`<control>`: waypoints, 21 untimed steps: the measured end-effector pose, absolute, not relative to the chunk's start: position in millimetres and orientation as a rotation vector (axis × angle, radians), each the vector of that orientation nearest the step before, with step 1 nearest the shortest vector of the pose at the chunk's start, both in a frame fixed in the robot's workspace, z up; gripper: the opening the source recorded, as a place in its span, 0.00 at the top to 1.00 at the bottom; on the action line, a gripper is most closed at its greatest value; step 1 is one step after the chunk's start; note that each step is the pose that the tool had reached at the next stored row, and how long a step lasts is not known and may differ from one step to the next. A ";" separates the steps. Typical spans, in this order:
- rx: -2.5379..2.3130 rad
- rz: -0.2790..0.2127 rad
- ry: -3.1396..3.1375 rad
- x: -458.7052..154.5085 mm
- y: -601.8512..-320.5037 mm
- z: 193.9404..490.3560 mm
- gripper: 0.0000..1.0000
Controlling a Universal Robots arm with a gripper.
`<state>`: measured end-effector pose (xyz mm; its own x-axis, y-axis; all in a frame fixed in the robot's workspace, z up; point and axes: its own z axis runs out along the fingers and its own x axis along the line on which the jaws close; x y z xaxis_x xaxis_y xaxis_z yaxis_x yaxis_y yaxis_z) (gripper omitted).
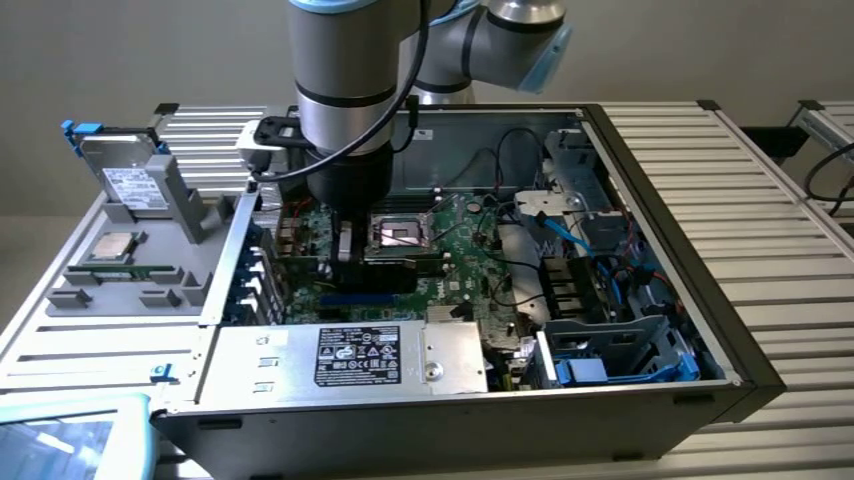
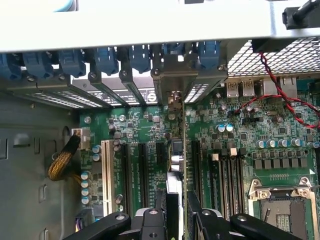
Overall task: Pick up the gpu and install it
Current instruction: 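Insert the gpu into the slot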
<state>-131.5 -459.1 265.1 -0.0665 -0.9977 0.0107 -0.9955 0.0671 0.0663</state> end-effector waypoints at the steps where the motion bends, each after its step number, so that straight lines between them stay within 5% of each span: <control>1: 2.109 -0.064 -2.255 -131.5 -459.1 265.0 0.72; 21: 2.109 -0.066 -2.255 -131.5 -459.1 260.9 0.72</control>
<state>-131.5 -459.1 260.9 -0.0666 -0.9977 0.0095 -0.9955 0.0671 0.0676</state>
